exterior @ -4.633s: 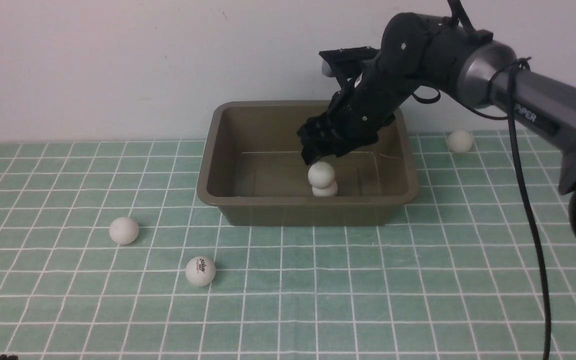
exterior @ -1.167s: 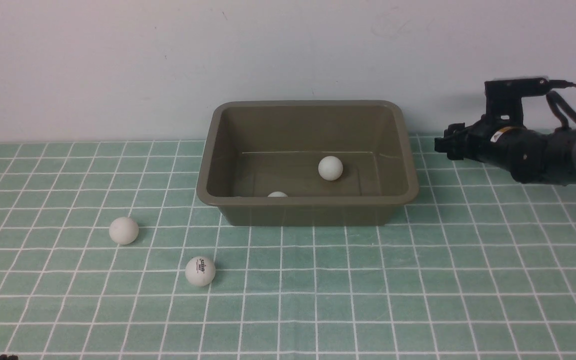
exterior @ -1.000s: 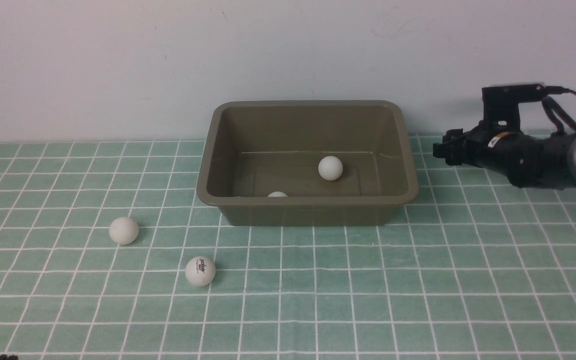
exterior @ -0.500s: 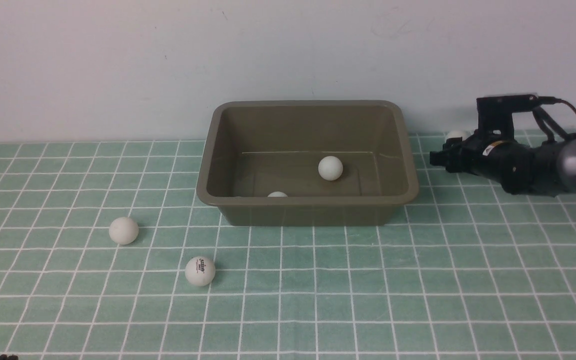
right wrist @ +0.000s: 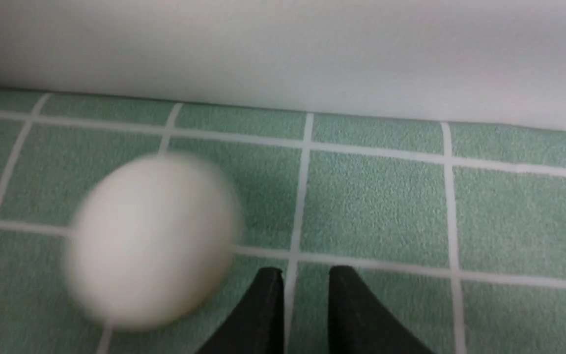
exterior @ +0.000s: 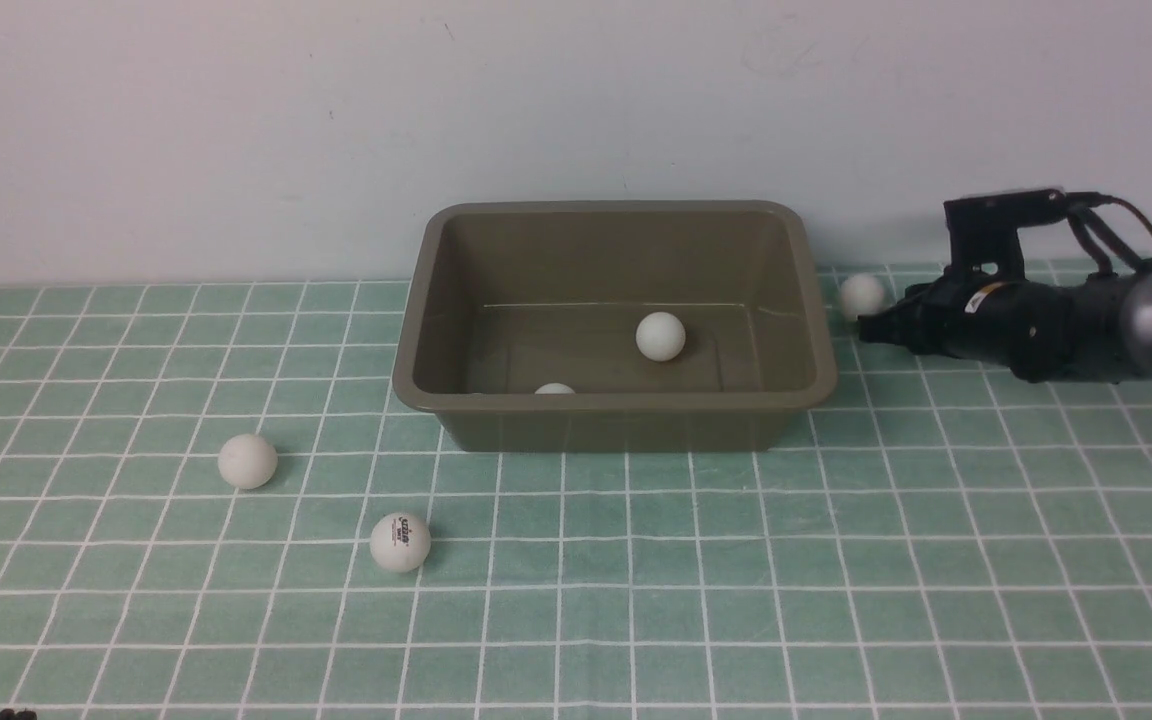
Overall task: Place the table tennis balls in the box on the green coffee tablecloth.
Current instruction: 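Reach for and grasp a ping pong ball on the table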
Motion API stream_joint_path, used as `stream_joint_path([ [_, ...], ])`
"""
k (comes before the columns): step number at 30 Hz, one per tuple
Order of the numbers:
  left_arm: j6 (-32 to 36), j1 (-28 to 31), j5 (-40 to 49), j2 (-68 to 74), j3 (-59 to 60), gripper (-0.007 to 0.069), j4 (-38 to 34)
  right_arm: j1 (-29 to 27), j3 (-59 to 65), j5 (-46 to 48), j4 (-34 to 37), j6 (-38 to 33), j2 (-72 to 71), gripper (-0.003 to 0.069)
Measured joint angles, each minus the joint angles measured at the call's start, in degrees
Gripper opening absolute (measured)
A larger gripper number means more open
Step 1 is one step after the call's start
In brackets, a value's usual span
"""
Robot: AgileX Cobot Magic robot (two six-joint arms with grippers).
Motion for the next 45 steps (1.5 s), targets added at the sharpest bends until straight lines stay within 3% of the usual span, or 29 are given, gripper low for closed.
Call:
stream_joint_path([
  [23, 0.0, 0.0, 0.0, 0.0, 0.0, -0.0004, 0.0, 0.0, 2.19, 13.24, -6.96, 0.0, -9.96, 0.0118],
  [30, 0.0, 0.0, 0.0, 0.0, 0.0, -0.0004, 0.0, 0.0, 19.39, 15.29, -5.0, 2.26, -35.34, 0.0118],
  [35, 0.0, 0.0, 0.0, 0.0, 0.0, -0.0004, 0.0, 0.0, 25.22, 20.56, -2.88, 2.63, -49.78, 0.0118],
  [40, 0.0, 0.0, 0.0, 0.0, 0.0, -0.0004, 0.0, 0.0, 28.41, 33.99, -2.04, 2.63, -69.31, 0.0118],
  [45, 0.0, 0.0, 0.0, 0.0, 0.0, -0.0004, 0.0, 0.0, 28.59, 44.78, -1.41, 2.65, -79.31, 0.0118],
])
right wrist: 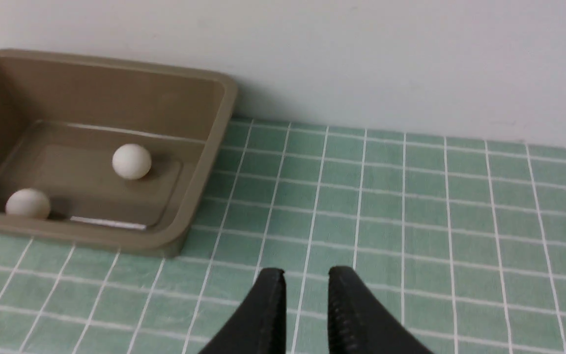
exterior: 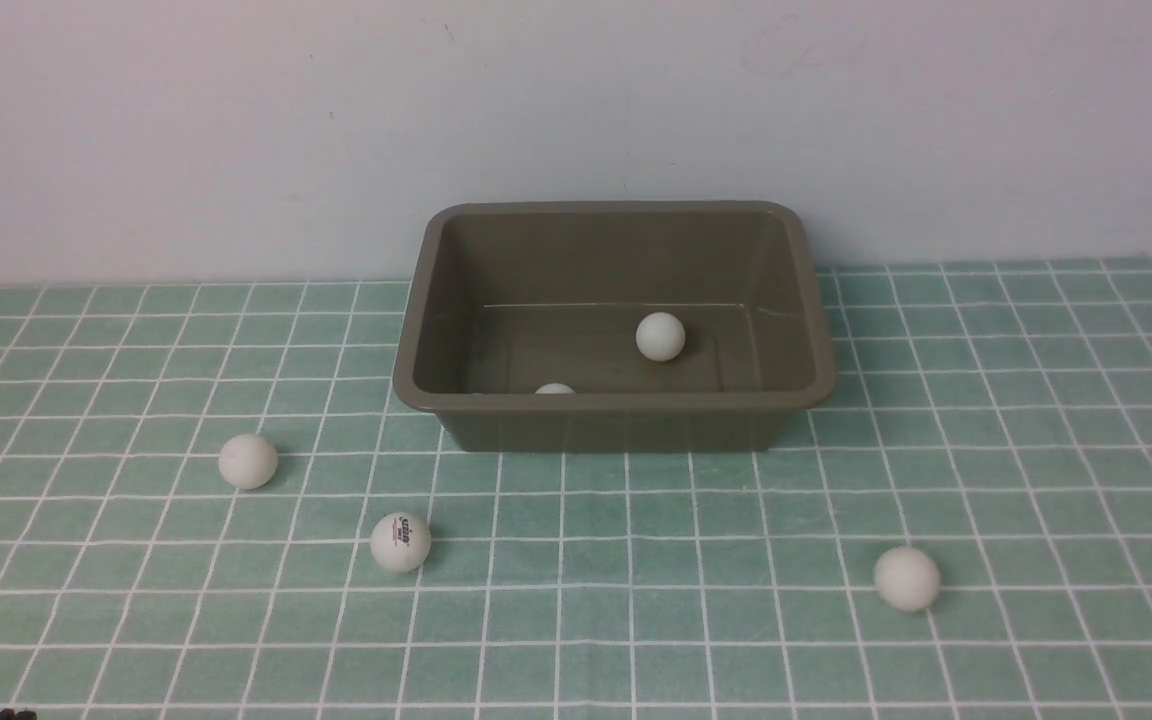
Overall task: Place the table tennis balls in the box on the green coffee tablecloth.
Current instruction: 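Reach for and grasp a ping pong ball on the table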
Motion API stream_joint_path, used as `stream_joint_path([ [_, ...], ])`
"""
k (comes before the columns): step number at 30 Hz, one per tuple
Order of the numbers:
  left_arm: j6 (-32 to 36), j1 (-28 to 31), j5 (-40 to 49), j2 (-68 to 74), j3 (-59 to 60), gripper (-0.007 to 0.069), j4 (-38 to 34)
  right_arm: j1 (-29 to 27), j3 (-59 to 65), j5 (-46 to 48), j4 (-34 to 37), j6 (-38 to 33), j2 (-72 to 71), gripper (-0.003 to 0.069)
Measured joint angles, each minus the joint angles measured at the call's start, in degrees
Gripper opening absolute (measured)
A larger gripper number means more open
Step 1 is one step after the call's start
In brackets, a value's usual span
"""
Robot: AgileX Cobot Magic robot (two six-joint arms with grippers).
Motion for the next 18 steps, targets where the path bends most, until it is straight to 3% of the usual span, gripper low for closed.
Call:
stream_joint_path([
  [7, 0.0, 0.0, 0.0, 0.0, 0.0, -0.0004, 0.0, 0.0, 0.07, 8.28, 2.83, -1.58, -5.38, 0.0118],
  [18, 0.0, 0.0, 0.0, 0.0, 0.0, -0.0004, 0.0, 0.0, 5.44, 16.7, 9.92, -6.88, -0.57, 0.0118],
])
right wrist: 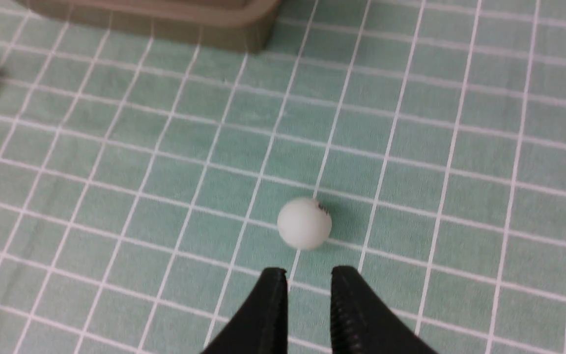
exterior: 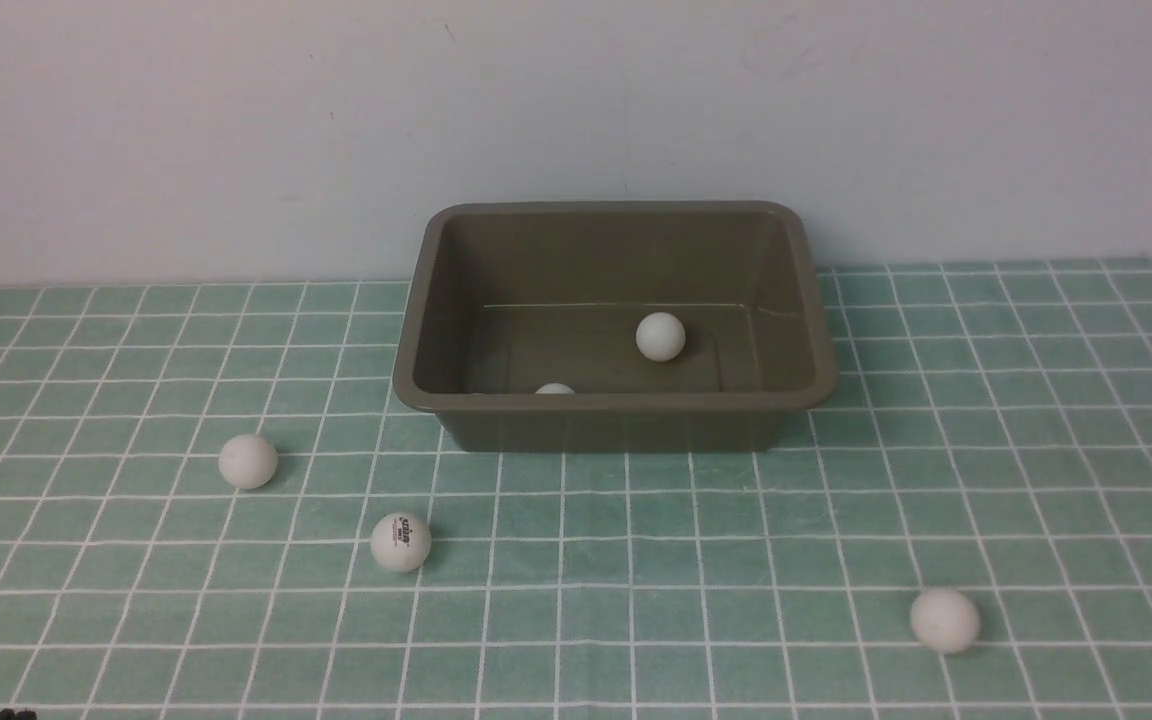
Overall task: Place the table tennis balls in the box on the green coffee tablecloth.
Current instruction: 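Reach for and grasp a ping pong ball on the table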
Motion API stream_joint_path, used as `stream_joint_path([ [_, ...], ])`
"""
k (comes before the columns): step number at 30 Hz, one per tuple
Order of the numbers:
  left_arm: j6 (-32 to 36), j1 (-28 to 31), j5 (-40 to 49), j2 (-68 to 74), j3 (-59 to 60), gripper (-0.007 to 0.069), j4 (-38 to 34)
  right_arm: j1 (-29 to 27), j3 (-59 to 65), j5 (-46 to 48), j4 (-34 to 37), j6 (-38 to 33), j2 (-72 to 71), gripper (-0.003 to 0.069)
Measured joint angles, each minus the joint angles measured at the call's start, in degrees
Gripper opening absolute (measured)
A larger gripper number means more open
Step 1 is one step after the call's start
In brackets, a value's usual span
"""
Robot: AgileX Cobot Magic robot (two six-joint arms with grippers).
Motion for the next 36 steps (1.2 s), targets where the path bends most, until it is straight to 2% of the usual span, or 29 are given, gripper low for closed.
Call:
stream_joint_path([
  [10, 0.0, 0.0, 0.0, 0.0, 0.0, -0.0004, 0.0, 0.0, 5.8, -2.84, 3.55, -2.15, 6.7, 0.0122],
  [19, 0.0, 0.0, 0.0, 0.0, 0.0, -0.0004, 0.0, 0.0, 5.8, -7.74, 8.14, -7.59, 19.99, 0.0223],
  [22, 0.0, 0.0, 0.0, 0.0, 0.0, -0.0004, 0.0, 2.13, 5.8, -10.9, 8.44, -8.69, 23.49, 0.0248],
  [26, 0.0, 0.0, 0.0, 0.0, 0.0, -0.0004, 0.0, 8.16, 2.61, -12.45, 8.31, -8.62, 26.91, 0.0252],
  [31, 0.0, 0.0, 0.0, 0.0, 0.0, -0.0004, 0.0, 13.95, -6.47, -11.76, 1.89, -2.18, 32.71, 0.0254],
  [36, 0.0, 0.0, 0.0, 0.0, 0.0, -0.0004, 0.0, 15.94, -15.05, -5.68, -8.61, 6.12, 40.67, 0.0302],
])
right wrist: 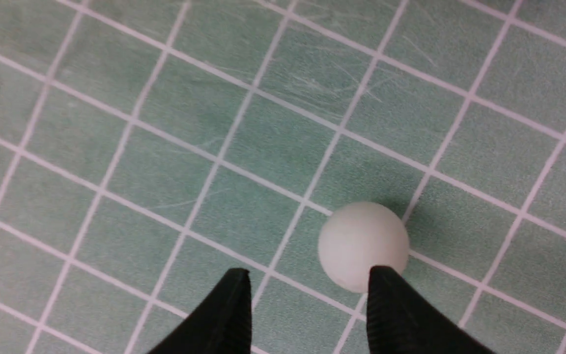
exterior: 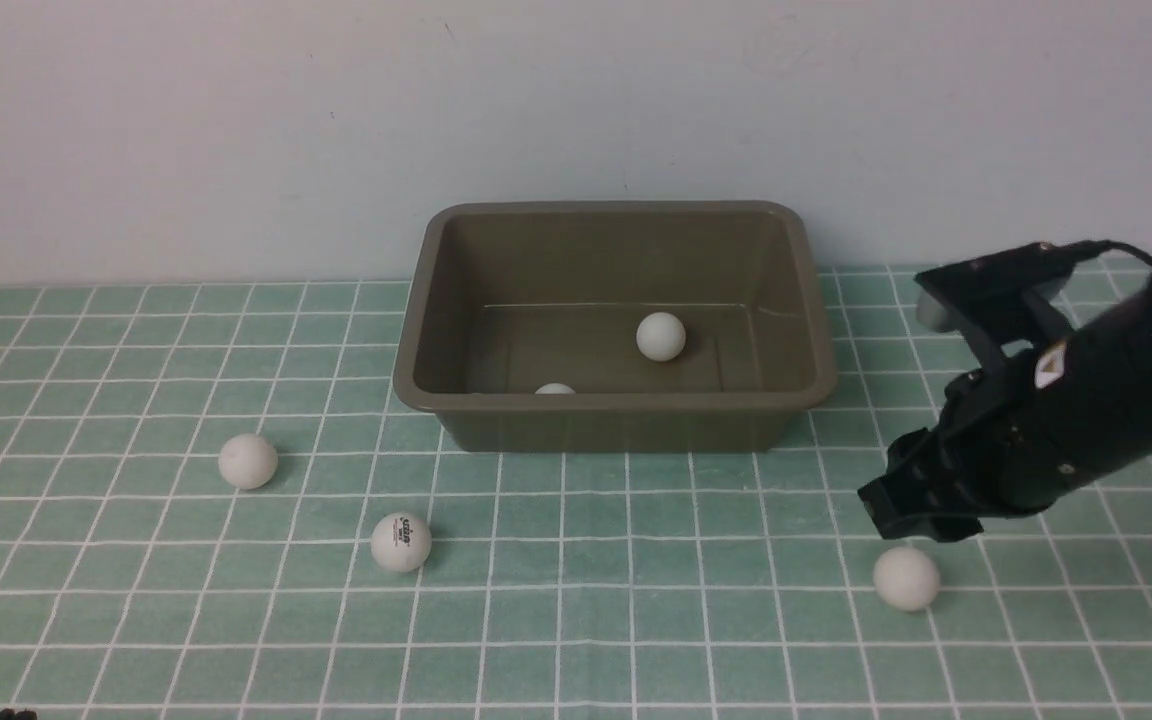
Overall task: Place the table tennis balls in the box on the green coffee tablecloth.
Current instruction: 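Reach for and grasp a ping pong ball on the table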
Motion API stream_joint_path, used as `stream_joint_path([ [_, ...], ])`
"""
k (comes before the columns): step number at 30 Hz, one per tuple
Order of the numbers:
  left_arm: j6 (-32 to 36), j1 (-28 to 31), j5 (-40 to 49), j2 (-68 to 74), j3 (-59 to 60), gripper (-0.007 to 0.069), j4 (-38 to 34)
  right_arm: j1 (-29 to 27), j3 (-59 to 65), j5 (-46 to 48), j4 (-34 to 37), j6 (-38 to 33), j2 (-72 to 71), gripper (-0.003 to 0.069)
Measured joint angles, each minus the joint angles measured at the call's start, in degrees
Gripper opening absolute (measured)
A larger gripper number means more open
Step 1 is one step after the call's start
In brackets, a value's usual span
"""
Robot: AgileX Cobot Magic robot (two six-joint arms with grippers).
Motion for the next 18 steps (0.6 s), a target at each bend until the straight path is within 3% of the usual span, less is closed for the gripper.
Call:
stream_joint_path([
  [9, 0.0, 0.0, 0.0, 0.0, 0.0, -0.0004, 0.0, 0.0, -2.96, 2.66, -2.51, 1.24, 4.99, 0.0386],
  [18, 0.0, 0.0, 0.0, 0.0, 0.0, -0.0004, 0.0, 0.0, -3.03, 2.88, -5.17, 2.57, 7.81, 0.039],
])
